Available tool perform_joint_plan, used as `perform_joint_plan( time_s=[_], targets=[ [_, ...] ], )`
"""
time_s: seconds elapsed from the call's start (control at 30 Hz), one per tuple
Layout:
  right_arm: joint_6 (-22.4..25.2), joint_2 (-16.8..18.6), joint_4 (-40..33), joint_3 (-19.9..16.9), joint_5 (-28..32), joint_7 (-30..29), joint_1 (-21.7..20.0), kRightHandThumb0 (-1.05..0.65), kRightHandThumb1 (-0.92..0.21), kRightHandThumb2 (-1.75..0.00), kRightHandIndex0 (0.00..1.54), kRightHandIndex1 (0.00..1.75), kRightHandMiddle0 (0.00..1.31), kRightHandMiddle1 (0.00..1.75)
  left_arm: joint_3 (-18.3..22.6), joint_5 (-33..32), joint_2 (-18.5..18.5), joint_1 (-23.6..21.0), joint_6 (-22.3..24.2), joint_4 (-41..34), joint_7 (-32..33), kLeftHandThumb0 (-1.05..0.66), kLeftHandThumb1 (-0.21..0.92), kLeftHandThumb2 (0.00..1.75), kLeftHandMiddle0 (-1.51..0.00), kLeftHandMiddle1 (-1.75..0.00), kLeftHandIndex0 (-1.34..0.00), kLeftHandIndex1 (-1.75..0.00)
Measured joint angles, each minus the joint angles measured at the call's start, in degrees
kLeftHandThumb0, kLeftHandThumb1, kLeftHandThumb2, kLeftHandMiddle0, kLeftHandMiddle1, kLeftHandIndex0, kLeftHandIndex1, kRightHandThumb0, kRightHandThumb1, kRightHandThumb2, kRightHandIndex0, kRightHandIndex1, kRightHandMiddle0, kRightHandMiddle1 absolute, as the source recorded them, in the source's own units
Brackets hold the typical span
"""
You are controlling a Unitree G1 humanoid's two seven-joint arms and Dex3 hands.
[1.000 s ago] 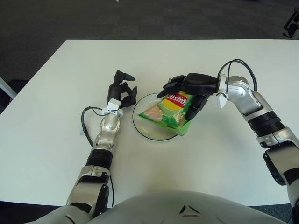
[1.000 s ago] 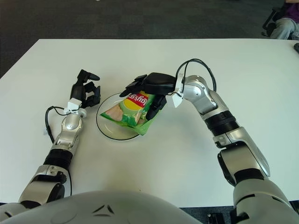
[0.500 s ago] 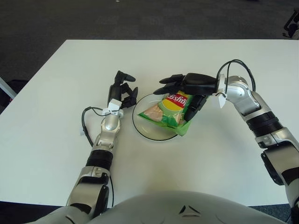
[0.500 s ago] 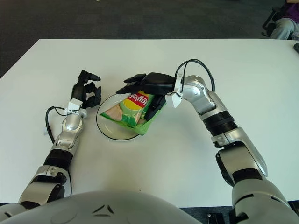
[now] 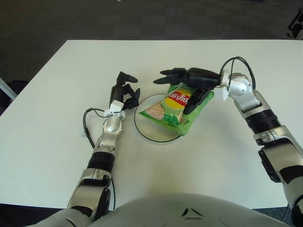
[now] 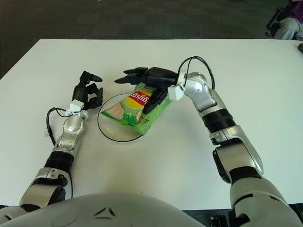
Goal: Put the snack into the plate.
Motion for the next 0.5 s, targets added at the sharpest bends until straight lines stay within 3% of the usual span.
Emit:
perform_joint_plan(
  time_s=[0.1, 0.23, 0.5],
  targets=[
    [5.6, -2.4, -2.2, -2.3, 4.8, 5.0, -3.4, -0.74, -0.92, -0.19, 0.0, 0.0, 0.09, 0.0, 0.0, 0.0, 0.0, 0.0, 0.0, 0.0, 0.0, -0.39, 0.65, 0.87, -0.93, -1.75, -0.37, -1.75],
    [9.3, -4.6, -3.7, -5.4, 7.4, 7.2, -6.6, -0.76, -0.92, -0.19, 0.0, 0.0, 0.09, 0.0, 0.0, 0.0, 0.0, 0.0, 0.0, 0.1, 0.0, -0.39, 0.65, 0.88, -0.93, -1.75, -0.37, -1.75],
    [16.9, -3.8, -6.9, -10.9, 12.1, 5.1, -5.0, -0.73, -0.92, -0.07, 0.02, 0.0, 0.09, 0.0, 0.0, 0.0, 0.0, -0.1, 0.0, 0.3, 0.0, -0.39, 0.65, 0.88, -0.94, -1.75, -0.37, -1.75]
  ],
)
